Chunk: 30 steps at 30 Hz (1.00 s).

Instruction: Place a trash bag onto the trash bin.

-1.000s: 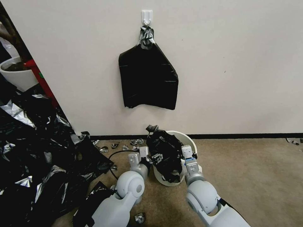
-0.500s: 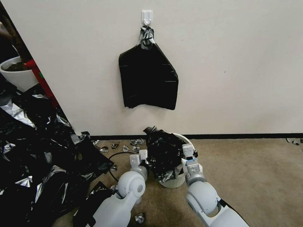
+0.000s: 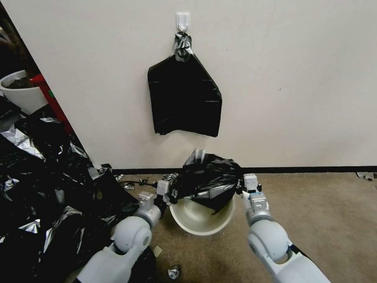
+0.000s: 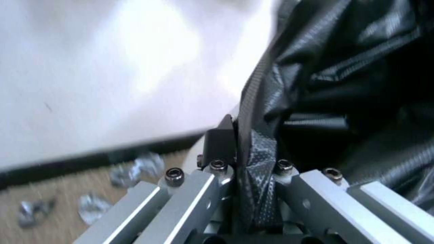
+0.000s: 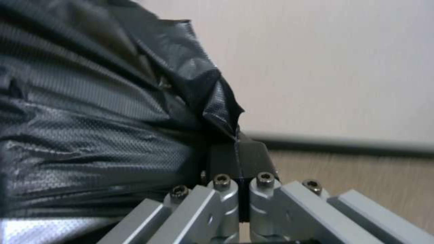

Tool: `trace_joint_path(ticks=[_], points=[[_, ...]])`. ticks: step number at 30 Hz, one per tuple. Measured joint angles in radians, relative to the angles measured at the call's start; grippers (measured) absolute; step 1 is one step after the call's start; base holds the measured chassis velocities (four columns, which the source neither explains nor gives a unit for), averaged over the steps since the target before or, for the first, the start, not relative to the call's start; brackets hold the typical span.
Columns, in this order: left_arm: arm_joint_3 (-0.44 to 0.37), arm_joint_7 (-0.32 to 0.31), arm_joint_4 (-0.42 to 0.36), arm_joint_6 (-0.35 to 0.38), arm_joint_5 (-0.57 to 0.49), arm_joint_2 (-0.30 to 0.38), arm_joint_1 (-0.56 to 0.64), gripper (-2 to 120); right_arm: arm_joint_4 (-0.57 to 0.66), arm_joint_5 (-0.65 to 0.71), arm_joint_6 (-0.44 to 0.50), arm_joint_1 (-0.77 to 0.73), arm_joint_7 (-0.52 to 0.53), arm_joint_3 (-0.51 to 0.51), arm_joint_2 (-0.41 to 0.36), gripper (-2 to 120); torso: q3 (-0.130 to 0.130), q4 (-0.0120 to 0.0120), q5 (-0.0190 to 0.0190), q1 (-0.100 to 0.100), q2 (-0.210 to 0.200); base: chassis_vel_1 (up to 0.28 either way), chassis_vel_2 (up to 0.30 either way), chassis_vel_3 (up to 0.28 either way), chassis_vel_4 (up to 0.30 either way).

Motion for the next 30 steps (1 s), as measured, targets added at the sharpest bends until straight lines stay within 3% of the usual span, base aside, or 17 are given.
trace_joint_path(ticks=[7, 13, 18, 21, 22, 25, 30], points=[[-0.027, 0.002, 0.038, -0.109, -0.068, -0.023, -0.036, 3, 0.129, 0.232, -0.095, -0.105, 0.033, -0.067, -0.017, 0, 0.0, -0.0002, -0.0004, 0.0, 0.0, 0.0, 0.0, 0.0, 0.0], [-0.02, -0.009, 0.046, -0.108, -0.128, -0.058, -0.05, 3, 0.131, 0.28, -0.135, -0.103, 0.04, -0.14, 0.036, 0, 0.0, -0.0002, -0.0003, 0.0, 0.0, 0.0, 0.0, 0.0, 0.0], [-0.025, -0.073, 0.038, -0.076, -0.156, -0.091, -0.062, 3, 0.032, 0.305, -0.112, -0.07, 0.041, -0.159, 0.116, 0, 0.0, -0.0001, 0.0002, 0.0, 0.0, 0.0, 0.0, 0.0, 0.0], [-0.037, -0.102, 0.051, -0.074, -0.16, -0.107, -0.071, 3, 0.023, 0.287, -0.076, -0.074, 0.034, -0.164, 0.139, 15, 0.0, 0.0, 0.0, 0.0, 0.0, 0.0, 0.0, 0.0, 0.0], [-0.037, -0.102, 0.051, -0.074, -0.16, -0.107, -0.071, 3, 0.023, 0.287, -0.076, -0.074, 0.034, -0.164, 0.139, 15, 0.0, 0.0, 0.0, 0.0, 0.0, 0.0, 0.0, 0.0, 0.0], [-0.05, -0.128, 0.071, -0.073, -0.16, -0.114, -0.08, 3, 0.052, 0.208, -0.071, -0.101, 0.018, -0.181, 0.113, 30, 0.0, 0.0001, 0.0, 0.0, 0.0, 0.0, 0.0, 0.0, 0.0], [-0.06, -0.17, 0.082, -0.052, -0.17, -0.122, -0.089, 3, 0.058, 0.086, -0.076, -0.127, 0.003, -0.199, 0.087, 43, 0.0, 0.0, 0.0, 0.0, 0.0, 0.0, 0.0, 0.0, 0.0]])
